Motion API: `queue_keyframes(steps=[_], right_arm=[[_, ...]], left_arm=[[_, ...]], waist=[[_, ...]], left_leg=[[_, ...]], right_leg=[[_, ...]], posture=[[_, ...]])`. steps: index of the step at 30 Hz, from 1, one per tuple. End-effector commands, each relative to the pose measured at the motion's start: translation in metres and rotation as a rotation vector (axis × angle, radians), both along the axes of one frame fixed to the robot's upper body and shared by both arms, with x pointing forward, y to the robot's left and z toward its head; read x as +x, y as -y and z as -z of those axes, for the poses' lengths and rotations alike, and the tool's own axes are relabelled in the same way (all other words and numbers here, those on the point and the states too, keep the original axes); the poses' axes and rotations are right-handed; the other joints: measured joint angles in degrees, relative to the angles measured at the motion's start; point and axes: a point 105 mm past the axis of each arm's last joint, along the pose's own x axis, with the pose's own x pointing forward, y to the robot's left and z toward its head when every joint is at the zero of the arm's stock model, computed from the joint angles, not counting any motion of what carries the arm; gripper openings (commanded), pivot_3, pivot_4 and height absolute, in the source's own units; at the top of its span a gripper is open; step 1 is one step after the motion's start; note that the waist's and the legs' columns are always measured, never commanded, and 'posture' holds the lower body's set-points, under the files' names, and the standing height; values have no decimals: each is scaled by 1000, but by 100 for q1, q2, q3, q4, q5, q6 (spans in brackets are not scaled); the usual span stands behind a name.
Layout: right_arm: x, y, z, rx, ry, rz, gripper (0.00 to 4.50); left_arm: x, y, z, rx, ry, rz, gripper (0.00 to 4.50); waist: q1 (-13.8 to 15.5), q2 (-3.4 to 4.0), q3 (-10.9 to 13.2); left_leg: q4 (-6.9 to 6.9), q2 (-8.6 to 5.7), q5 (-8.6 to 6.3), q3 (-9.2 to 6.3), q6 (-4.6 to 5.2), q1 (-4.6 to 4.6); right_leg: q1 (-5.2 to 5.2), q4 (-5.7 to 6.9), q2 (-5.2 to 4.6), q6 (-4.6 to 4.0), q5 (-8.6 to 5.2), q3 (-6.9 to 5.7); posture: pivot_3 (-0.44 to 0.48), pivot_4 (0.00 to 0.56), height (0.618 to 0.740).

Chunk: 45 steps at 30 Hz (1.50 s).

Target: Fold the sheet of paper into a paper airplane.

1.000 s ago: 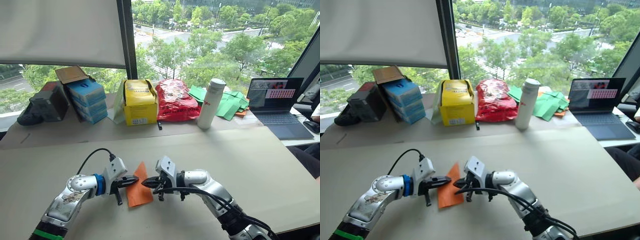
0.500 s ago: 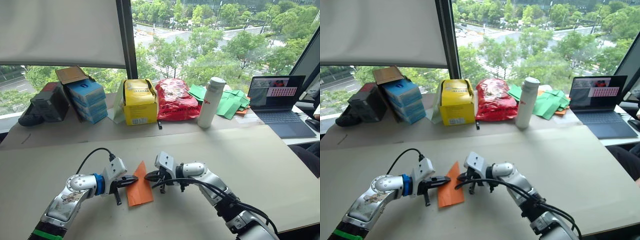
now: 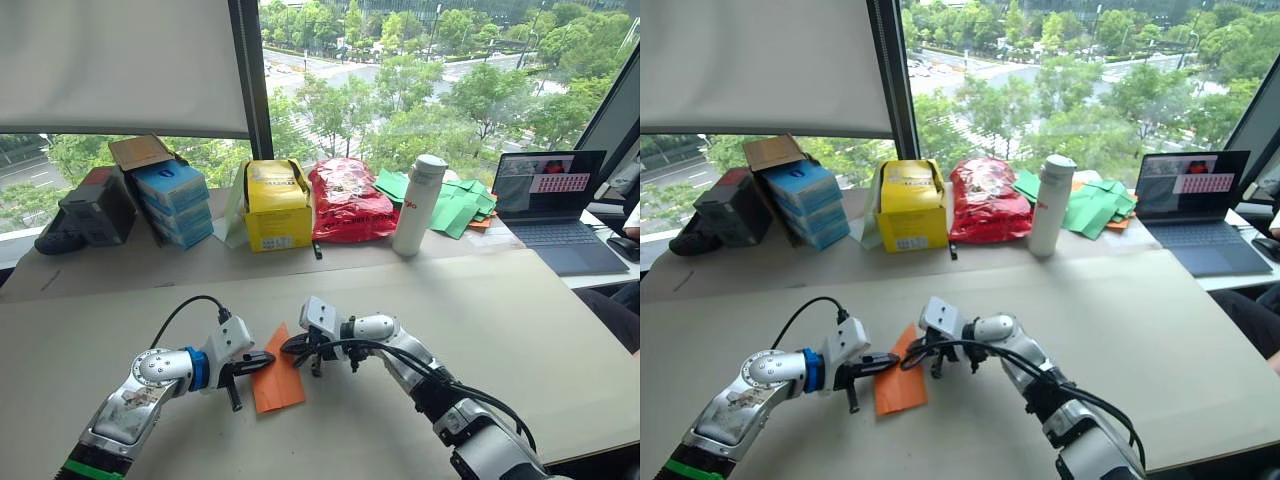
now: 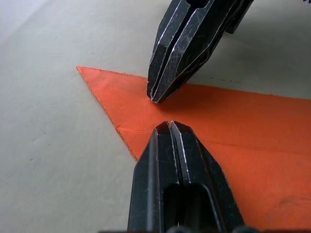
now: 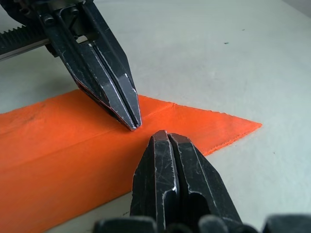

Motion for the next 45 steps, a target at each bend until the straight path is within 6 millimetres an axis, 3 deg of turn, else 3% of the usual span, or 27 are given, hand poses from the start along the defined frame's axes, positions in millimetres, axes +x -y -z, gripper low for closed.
queue_keyframes(steps=[1,13,17,45], right_arm=[[9,3,4,-27,7,22,0],[30,-10,-6,-20,39,32,0],[29,-13,-8,-13,45,5,0],[-55,24,18,-83,-65,-145,0]], left_arm=[[-12,-6,23,56,-93,-4,44],[-14,-7,23,58,-93,-13,44],[-15,-8,23,60,-93,-17,44],[-12,-10,23,72,-92,-21,44]], waist=[[-1,1,-1],[-18,4,-1],[-19,4,-1],[12,8,-4]], left_leg=[[0,0,0,1,0,0],[-8,-1,0,7,0,5],[-9,-1,0,7,0,5],[-14,-1,-5,11,6,7]], right_leg=[[0,0,0,0,0,0],[-6,4,5,-1,1,16],[-8,5,6,-2,1,18],[0,-5,5,2,-1,42]], posture=[[0,150,738],[0,150,738],[0,150,738],[0,150,738]])
